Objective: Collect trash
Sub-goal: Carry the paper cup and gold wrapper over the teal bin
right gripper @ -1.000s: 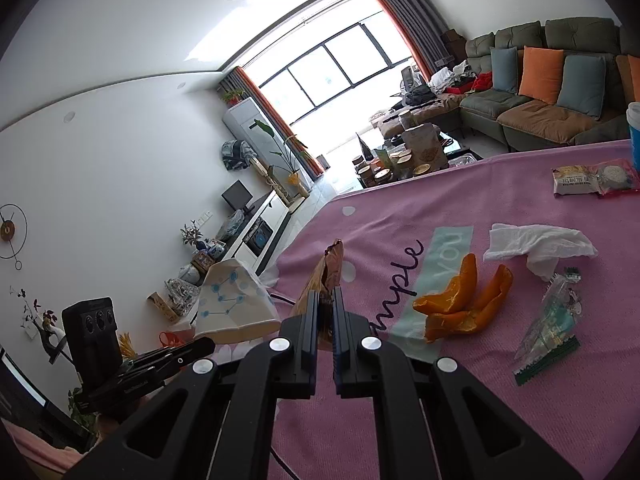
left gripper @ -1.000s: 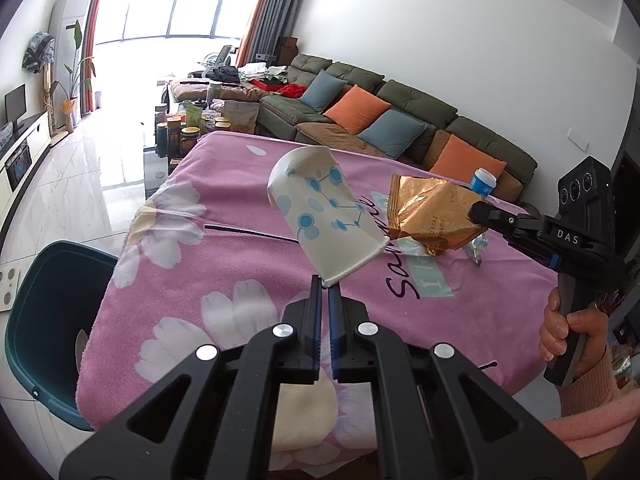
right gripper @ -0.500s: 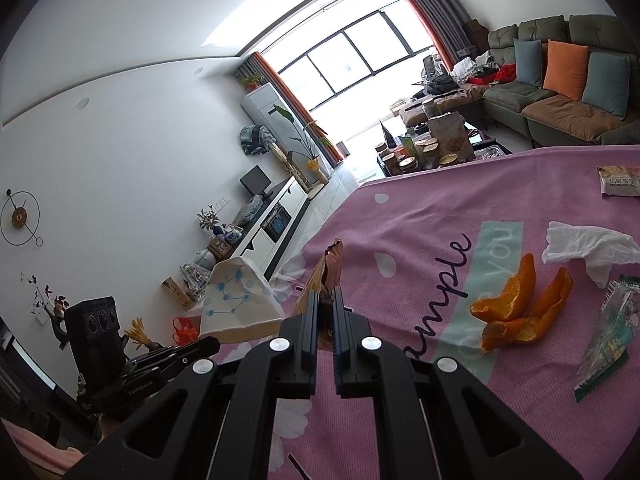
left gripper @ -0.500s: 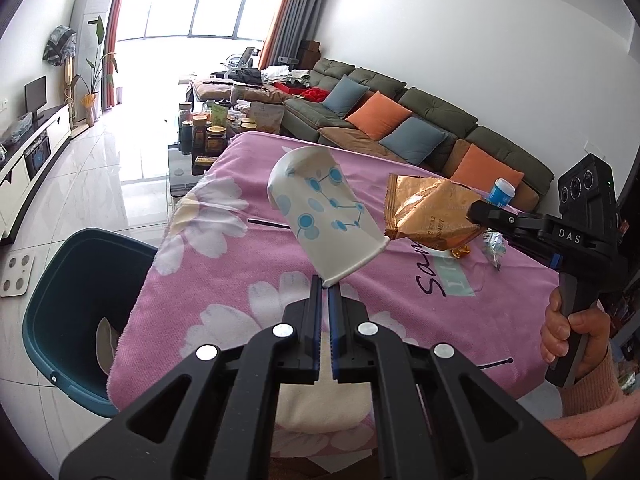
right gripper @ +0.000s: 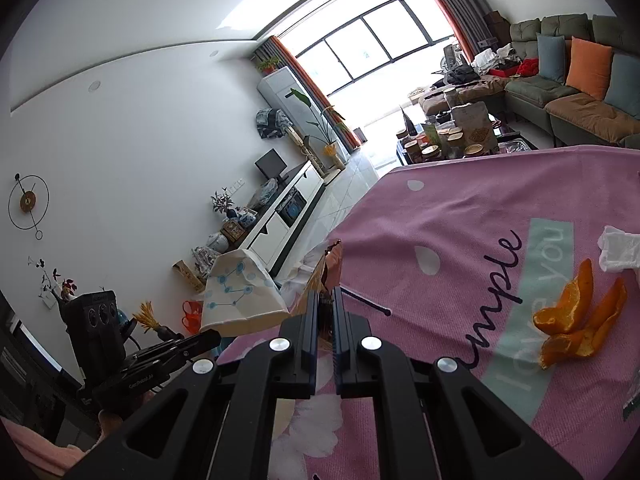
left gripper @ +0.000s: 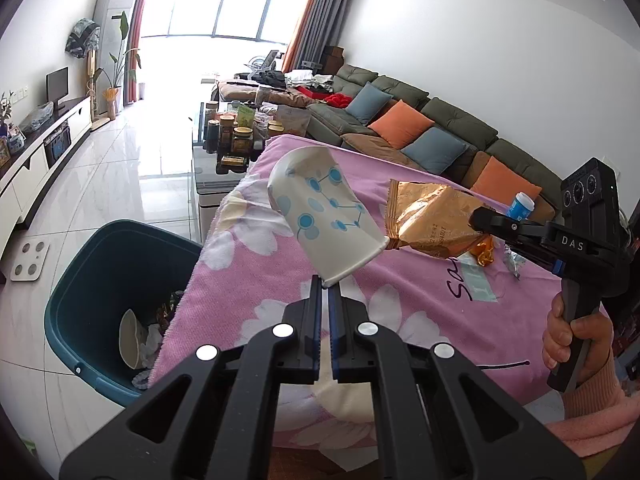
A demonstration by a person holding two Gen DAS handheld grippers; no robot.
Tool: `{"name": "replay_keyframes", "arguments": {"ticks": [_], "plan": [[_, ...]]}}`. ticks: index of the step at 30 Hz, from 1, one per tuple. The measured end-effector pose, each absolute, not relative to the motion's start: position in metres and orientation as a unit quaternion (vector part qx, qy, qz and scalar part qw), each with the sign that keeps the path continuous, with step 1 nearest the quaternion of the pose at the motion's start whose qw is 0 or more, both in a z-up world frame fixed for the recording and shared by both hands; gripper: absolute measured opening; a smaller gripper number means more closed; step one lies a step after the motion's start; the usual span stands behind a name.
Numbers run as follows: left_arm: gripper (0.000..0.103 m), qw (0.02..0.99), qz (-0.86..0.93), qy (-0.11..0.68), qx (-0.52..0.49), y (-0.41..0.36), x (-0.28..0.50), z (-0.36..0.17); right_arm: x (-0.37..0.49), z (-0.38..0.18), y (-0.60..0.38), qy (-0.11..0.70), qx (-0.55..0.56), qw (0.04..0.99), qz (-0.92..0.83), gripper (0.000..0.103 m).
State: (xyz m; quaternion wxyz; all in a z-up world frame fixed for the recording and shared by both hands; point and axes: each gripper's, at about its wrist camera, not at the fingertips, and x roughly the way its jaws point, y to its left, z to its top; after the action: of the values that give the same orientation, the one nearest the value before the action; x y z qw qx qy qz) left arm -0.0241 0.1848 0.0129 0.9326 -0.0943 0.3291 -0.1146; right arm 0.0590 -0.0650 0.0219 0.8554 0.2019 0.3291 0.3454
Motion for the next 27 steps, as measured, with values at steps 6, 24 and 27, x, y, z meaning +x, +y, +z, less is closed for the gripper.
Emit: {"name": "replay_keyframes", "arguments": {"ticks": [6, 24, 27], "plan": [[0.004, 0.935, -0.098, 0.326, -0.101, 0.2, -0.027, 0.014, 0.066, 0.021, -0.048, 0.336, 0.195, 0.849, 0.358, 0.005], [0.004, 0.938, -0.053, 0.321, -0.118, 0.232, -0.031, 0.005, 0.077, 0.025, -0.002, 0.347, 0.17, 0.834, 0.394, 0.005], [0.004, 0.939, -0.046, 0.32, -0.121, 0.237, -0.032, 0.005, 0.079, 0.025, 0.005, 0.349, 0.165, 0.831, 0.4, 0.005]]}}
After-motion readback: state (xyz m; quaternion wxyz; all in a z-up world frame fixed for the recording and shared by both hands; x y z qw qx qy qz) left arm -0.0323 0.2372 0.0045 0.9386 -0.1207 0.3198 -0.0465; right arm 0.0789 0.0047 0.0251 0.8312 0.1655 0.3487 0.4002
